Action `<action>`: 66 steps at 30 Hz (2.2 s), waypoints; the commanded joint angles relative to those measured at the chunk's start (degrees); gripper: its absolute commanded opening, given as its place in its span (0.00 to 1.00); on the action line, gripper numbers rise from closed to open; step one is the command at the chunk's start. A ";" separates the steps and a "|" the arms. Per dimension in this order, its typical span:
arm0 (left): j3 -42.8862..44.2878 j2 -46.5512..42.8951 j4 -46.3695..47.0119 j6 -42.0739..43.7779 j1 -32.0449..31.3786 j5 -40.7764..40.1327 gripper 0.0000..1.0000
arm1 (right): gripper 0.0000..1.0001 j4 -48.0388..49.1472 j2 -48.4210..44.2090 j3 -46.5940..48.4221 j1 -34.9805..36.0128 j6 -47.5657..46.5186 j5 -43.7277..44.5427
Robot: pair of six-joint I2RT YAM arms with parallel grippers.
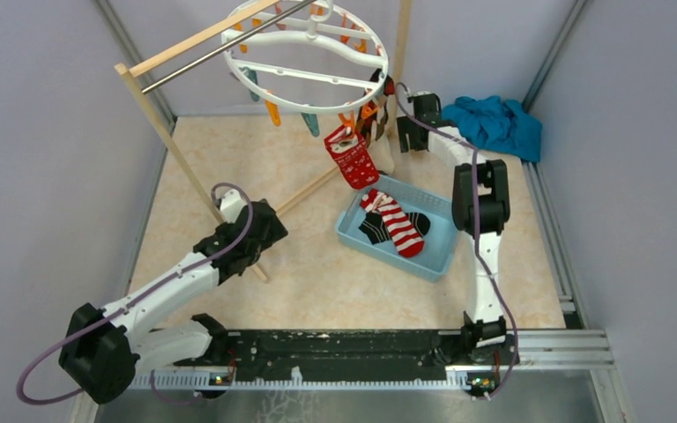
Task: Clip the socks to the hanger
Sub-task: Move the clothesline to the center of the board.
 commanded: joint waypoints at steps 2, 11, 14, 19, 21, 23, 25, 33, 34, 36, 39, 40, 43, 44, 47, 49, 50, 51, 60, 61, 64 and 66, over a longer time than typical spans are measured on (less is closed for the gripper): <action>-2.82 -4.73 0.10 0.80 -0.06 1.15 0.95 | 0.75 -2.63 5.63 10.41 -1.18 -9.99 -2.18; -4.29 -5.03 -9.27 -10.99 -0.55 0.87 0.93 | 0.37 -3.11 8.93 12.21 -3.33 -9.23 -8.52; -5.03 -4.05 -8.82 -11.94 -0.90 2.22 0.93 | 0.24 -3.27 9.32 11.59 -3.36 -9.01 -10.56; -4.55 -4.04 -9.11 -10.60 -1.19 0.77 0.93 | 0.00 -2.18 7.94 7.65 -3.45 -6.79 -10.88; -4.13 -4.24 -9.60 -9.41 -1.17 -2.21 0.93 | 0.00 -1.52 6.47 4.80 -3.76 -4.93 -10.71; -3.60 -4.12 -9.60 -7.84 -1.11 -4.49 0.93 | 0.00 -0.03 4.07 0.76 -4.63 -2.54 -10.67; -2.79 -3.32 -9.10 -5.49 -0.98 -6.46 0.93 | 0.00 1.76 1.88 -4.41 -5.53 0.37 -10.26; 1.19 4.21 -7.22 -0.19 2.26 -4.97 0.93 | 0.00 7.49 -5.65 -18.97 -7.47 3.59 -7.38; 1.13 5.36 -6.02 0.56 2.83 -4.17 0.93 | 0.00 8.00 -6.32 -20.13 -7.53 3.60 -7.35; 1.23 7.73 -3.59 2.08 4.33 -2.32 0.93 | 0.00 8.95 -7.64 -22.23 -7.61 3.60 -7.35; 1.85 11.39 0.56 4.89 7.36 1.44 0.93 | 0.00 10.24 -9.32 -25.03 -7.60 4.06 -7.49; 2.23 12.52 1.47 5.75 8.44 2.12 0.93 | 0.00 10.65 -9.83 -25.75 -7.60 4.32 -7.63; 3.97 15.38 2.98 7.91 11.90 3.40 0.93 | 0.00 11.53 -11.38 -27.95 -7.58 5.13 -8.42; 4.42 16.13 3.53 8.55 13.11 3.84 0.93 | 0.00 11.86 -11.95 -28.87 -7.59 5.51 -8.48; 5.26 17.93 6.01 9.47 16.64 6.27 0.93 | 0.00 13.07 -13.22 -31.35 -7.58 6.42 -8.57; 5.67 19.80 7.63 9.18 18.19 6.33 0.93 | 0.00 13.70 -13.72 -33.13 -7.56 7.25 -8.59; 6.47 21.02 8.42 9.33 18.61 5.99 0.93 | 0.00 13.66 -13.76 -33.77 -7.52 7.43 -8.58; 7.40 22.24 9.47 9.62 19.11 5.81 0.93 | 0.00 13.03 -13.81 -34.01 -7.39 7.39 -8.58; 19.85 35.95 10.21 10.38 23.23 9.17 0.94 | 0.00 10.55 -17.88 -37.88 -5.57 8.54 -9.35; 20.69 36.88 10.33 10.37 23.69 9.49 0.94 | 0.00 10.66 -18.61 -38.82 -4.90 8.54 -9.06; 22.34 39.36 10.80 10.38 24.90 10.84 0.94 | 0.00 10.01 -20.44 -40.59 -3.08 8.71 -6.30; 23.30 40.35 10.94 10.52 25.36 11.27 0.95 | 0.00 9.43 -21.01 -41.25 -2.45 8.99 -5.20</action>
